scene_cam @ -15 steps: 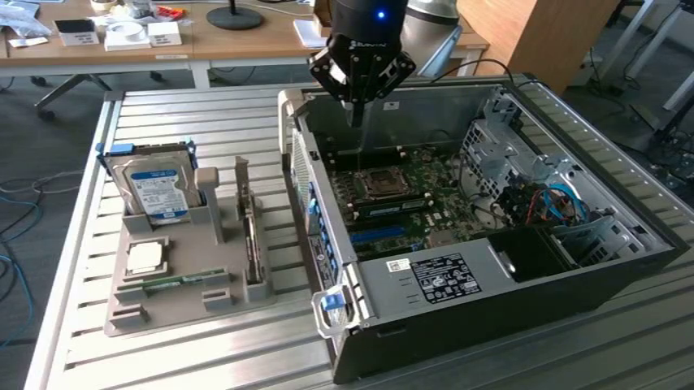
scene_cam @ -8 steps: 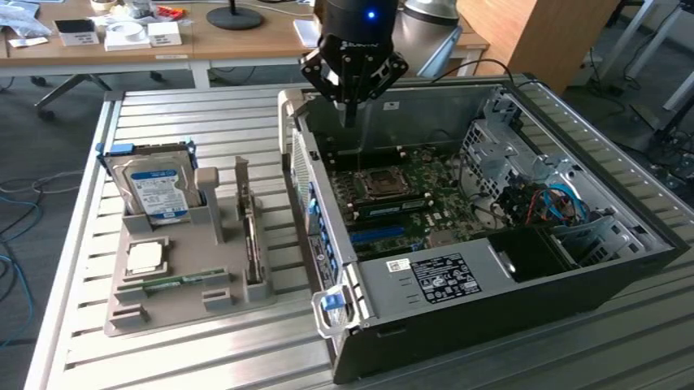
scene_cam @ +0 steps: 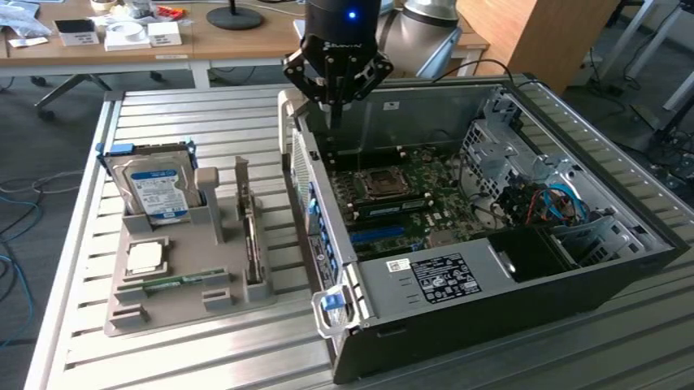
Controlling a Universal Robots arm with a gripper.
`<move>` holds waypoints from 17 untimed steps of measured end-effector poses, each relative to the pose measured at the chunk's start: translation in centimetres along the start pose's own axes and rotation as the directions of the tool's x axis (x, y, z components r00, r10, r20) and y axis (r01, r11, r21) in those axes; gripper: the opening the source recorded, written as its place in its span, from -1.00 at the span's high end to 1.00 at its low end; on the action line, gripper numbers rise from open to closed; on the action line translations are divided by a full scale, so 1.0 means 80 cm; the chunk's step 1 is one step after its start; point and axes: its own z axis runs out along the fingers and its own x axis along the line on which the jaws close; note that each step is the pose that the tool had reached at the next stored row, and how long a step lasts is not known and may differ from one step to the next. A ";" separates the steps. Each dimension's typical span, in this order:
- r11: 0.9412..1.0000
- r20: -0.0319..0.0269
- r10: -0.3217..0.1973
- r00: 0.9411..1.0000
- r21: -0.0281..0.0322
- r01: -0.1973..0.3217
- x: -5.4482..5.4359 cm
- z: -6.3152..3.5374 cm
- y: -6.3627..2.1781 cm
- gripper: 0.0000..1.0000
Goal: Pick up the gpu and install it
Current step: 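Reach for the gpu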
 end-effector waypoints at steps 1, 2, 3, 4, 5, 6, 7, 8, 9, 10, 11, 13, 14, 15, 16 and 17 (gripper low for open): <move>1.000 0.000 0.000 1.000 0.000 0.000 0.003 0.000 0.000 0.79; 1.000 0.000 0.000 1.000 0.000 0.000 0.006 0.000 0.000 0.79; 1.000 0.000 0.000 1.000 0.000 0.000 0.009 0.000 -0.001 0.79; 1.000 0.000 0.000 1.000 0.000 0.000 0.011 0.000 -0.001 0.79; 1.000 0.000 0.000 1.000 0.000 0.000 0.014 0.000 -0.001 0.79; 1.000 0.000 0.000 1.000 0.000 0.000 0.017 0.000 -0.001 0.79; 1.000 0.001 0.000 1.000 0.000 0.000 0.019 0.000 -0.001 0.79; 1.000 0.001 0.000 1.000 0.000 0.000 0.022 0.000 -0.002 0.79; 1.000 0.001 0.000 1.000 0.000 0.000 0.025 0.000 -0.002 0.79; 1.000 0.001 0.000 1.000 0.000 0.000 0.028 0.000 -0.002 0.79; 1.000 0.001 0.000 1.000 0.000 0.000 0.031 0.000 -0.002 0.79; 1.000 0.001 0.000 1.000 0.000 0.000 0.037 -0.001 -0.003 0.79; 1.000 0.001 0.000 1.000 0.000 0.000 0.040 -0.001 -0.003 0.79; 1.000 0.001 0.000 1.000 0.000 0.000 0.044 0.000 -0.003 0.79; 1.000 0.001 0.000 1.000 0.000 0.000 0.047 0.000 -0.004 0.79; 1.000 0.001 0.000 1.000 0.000 0.000 0.051 0.000 -0.004 0.79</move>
